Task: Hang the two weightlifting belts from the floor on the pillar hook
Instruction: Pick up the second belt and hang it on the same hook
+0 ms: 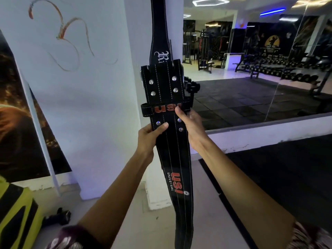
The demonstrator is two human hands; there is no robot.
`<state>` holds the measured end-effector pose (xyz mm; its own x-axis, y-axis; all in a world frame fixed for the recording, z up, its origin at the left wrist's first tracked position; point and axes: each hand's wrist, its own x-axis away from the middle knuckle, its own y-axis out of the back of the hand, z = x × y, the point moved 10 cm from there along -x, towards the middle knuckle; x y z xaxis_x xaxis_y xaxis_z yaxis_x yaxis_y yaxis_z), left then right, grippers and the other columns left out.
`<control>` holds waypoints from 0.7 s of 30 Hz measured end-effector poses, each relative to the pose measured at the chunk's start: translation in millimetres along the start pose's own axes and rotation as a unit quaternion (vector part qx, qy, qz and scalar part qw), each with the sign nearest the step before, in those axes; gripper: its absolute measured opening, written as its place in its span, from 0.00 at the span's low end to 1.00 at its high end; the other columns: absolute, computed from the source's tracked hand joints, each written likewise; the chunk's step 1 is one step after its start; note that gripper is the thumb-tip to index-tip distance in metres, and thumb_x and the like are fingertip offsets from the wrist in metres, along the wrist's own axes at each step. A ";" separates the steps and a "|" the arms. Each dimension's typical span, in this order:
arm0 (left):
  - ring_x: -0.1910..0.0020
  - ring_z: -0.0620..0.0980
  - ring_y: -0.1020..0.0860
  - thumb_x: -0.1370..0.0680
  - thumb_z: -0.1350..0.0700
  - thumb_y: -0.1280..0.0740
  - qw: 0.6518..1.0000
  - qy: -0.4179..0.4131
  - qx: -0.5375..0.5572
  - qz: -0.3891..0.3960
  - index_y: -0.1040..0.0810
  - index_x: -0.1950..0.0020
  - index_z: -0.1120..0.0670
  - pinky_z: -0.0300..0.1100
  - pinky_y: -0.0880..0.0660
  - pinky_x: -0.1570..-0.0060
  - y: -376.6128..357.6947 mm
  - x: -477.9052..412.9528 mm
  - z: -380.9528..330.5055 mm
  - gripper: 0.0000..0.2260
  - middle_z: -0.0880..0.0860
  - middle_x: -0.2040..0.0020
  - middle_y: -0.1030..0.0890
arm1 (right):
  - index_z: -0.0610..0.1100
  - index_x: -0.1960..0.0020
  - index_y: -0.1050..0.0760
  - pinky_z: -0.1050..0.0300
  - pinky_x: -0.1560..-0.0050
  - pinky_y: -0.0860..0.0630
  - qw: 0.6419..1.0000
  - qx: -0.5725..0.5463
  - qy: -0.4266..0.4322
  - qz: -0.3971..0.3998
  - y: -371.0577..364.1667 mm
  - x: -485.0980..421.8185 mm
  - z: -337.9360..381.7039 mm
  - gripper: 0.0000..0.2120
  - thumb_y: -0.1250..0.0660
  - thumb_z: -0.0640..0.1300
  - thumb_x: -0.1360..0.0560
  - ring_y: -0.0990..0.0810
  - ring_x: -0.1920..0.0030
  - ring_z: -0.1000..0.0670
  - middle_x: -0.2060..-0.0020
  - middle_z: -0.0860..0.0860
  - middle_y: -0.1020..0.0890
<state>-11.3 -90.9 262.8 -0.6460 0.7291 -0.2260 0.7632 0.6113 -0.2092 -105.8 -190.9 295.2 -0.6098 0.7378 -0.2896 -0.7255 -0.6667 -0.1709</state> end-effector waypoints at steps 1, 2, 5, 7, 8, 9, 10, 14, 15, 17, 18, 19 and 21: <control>0.60 0.47 0.16 0.27 0.59 0.29 1.000 -0.001 0.018 -0.016 0.18 0.52 0.57 0.43 0.21 0.57 -0.9 1.3 -2.7 0.06 0.51 0.60 0.15 | 0.53 0.50 0.24 0.50 0.46 0.25 1.000 0.020 0.015 0.014 -1.5 -0.5 4.5 0.06 0.33 0.49 0.27 0.21 0.48 0.50 0.52 0.54 0.20; 0.61 0.47 0.16 0.27 0.60 0.30 0.999 0.000 0.040 -0.026 0.18 0.52 0.58 0.42 0.21 0.60 -1.5 2.3 -3.3 0.05 0.51 0.60 0.15 | 0.51 0.47 0.25 0.54 0.44 0.25 0.998 0.025 0.037 0.032 -1.9 0.3 9.9 0.09 0.34 0.46 0.26 0.21 0.46 0.53 0.51 0.54 0.19; 0.61 0.48 0.16 0.25 0.60 0.32 0.996 -0.009 0.085 -0.029 0.19 0.51 0.60 0.39 0.20 0.61 -4.1 -1.3 -9.5 0.06 0.52 0.60 0.15 | 0.43 0.42 0.26 0.66 0.47 0.23 0.996 0.034 0.046 0.065 8.6 14.1 -7.8 0.14 0.34 0.38 0.27 0.18 0.52 0.61 0.51 0.52 0.19; 0.63 0.46 0.17 0.25 0.61 0.32 0.996 -0.021 0.075 -0.034 0.19 0.54 0.59 0.38 0.21 0.63 -2.4 -4.8 -15.6 0.04 0.49 0.64 0.15 | 0.39 0.46 0.23 0.61 0.47 0.22 0.994 0.078 -0.013 0.073 26.6 30.5 -63.2 0.13 0.31 0.39 0.30 0.17 0.52 0.55 0.51 0.43 0.17; 0.64 0.45 0.17 0.26 0.61 0.31 0.996 -0.020 0.072 -0.037 0.19 0.55 0.58 0.37 0.21 0.64 -1.9 -5.9 -15.5 0.03 0.48 0.65 0.15 | 0.36 0.49 0.22 0.56 0.47 0.22 0.989 0.117 -0.042 0.083 35.3 42.8 -92.2 0.11 0.30 0.40 0.30 0.17 0.53 0.49 0.53 0.36 0.17; 0.65 0.44 0.17 0.26 0.61 0.31 0.997 -0.017 0.072 -0.038 0.19 0.55 0.58 0.37 0.21 0.65 -2.2 -6.4 -13.9 0.02 0.48 0.66 0.15 | 0.33 0.54 0.22 0.50 0.50 0.22 0.979 0.167 -0.064 0.100 44.1 53.8 -121.3 0.11 0.29 0.41 0.30 0.17 0.56 0.45 0.57 0.33 0.18; 0.65 0.44 0.17 0.26 0.61 0.31 0.997 -0.014 0.071 -0.037 0.18 0.55 0.57 0.37 0.21 0.65 -2.7 -6.3 -11.8 0.03 0.47 0.65 0.15 | 0.34 0.60 0.23 0.49 0.55 0.22 0.967 0.213 -0.087 0.112 51.8 62.9 -143.7 0.09 0.29 0.41 0.30 0.16 0.60 0.48 0.64 0.36 0.17; 0.63 0.45 0.16 0.26 0.62 0.32 0.996 -0.013 0.079 -0.034 0.19 0.52 0.58 0.38 0.20 0.63 -7.9 -7.2 -12.8 0.04 0.48 0.63 0.15 | 0.52 0.70 0.29 0.72 0.65 0.32 0.958 0.242 -0.106 0.108 60.5 69.9 -152.5 0.16 0.29 0.39 0.30 0.27 0.75 0.64 0.80 0.59 0.25; 0.62 0.46 0.16 0.25 0.62 0.32 0.996 -0.016 0.081 -0.030 0.19 0.52 0.58 0.39 0.20 0.62 -9.3 -8.8 -15.5 0.04 0.49 0.62 0.15 | 0.52 0.70 0.28 0.72 0.64 0.31 0.964 0.230 -0.098 0.085 63.8 67.1 -148.9 0.15 0.28 0.39 0.30 0.27 0.73 0.63 0.78 0.58 0.25; 0.61 0.47 0.16 0.25 0.61 0.32 0.996 -0.023 0.084 -0.015 0.19 0.52 0.58 0.39 0.20 0.62 -14.5 -10.7 -21.3 0.04 0.49 0.61 0.15 | 0.51 0.68 0.23 0.66 0.60 0.27 0.972 0.208 -0.098 0.049 74.3 68.3 -153.3 0.12 0.29 0.38 0.30 0.23 0.70 0.61 0.73 0.56 0.20; 0.61 0.47 0.16 0.25 0.61 0.32 0.996 -0.025 0.082 -0.010 0.19 0.52 0.58 0.40 0.20 0.61 -16.3 -11.0 -22.3 0.04 0.49 0.61 0.15 | 0.51 0.67 0.21 0.63 0.59 0.26 0.970 0.215 -0.104 0.048 77.4 72.5 -160.8 0.10 0.29 0.38 0.30 0.22 0.69 0.61 0.70 0.54 0.19; 0.61 0.47 0.16 0.25 0.61 0.32 0.996 -0.026 0.080 -0.008 0.19 0.52 0.58 0.40 0.20 0.61 -16.3 -10.8 -21.4 0.04 0.49 0.61 0.15 | 0.48 0.64 0.19 0.62 0.59 0.26 0.956 0.247 -0.138 0.071 80.5 79.0 -175.4 0.07 0.29 0.39 0.30 0.20 0.67 0.60 0.68 0.50 0.17; 0.61 0.46 0.16 0.25 0.61 0.32 0.997 -0.023 0.077 -0.009 0.19 0.53 0.57 0.39 0.20 0.62 -14.5 -9.8 -15.9 0.04 0.49 0.62 0.15 | 0.38 0.53 0.19 0.63 0.55 0.26 0.905 0.331 -0.205 0.169 76.4 89.7 -191.8 0.09 0.29 0.42 0.30 0.17 0.60 0.55 0.59 0.43 0.16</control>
<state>-15.8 -102.0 283.1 -0.6628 0.7012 -0.2628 0.7419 0.5674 -0.3572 -154.7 -196.0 75.6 -0.8016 0.5711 0.1768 -0.4248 -0.7523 0.5036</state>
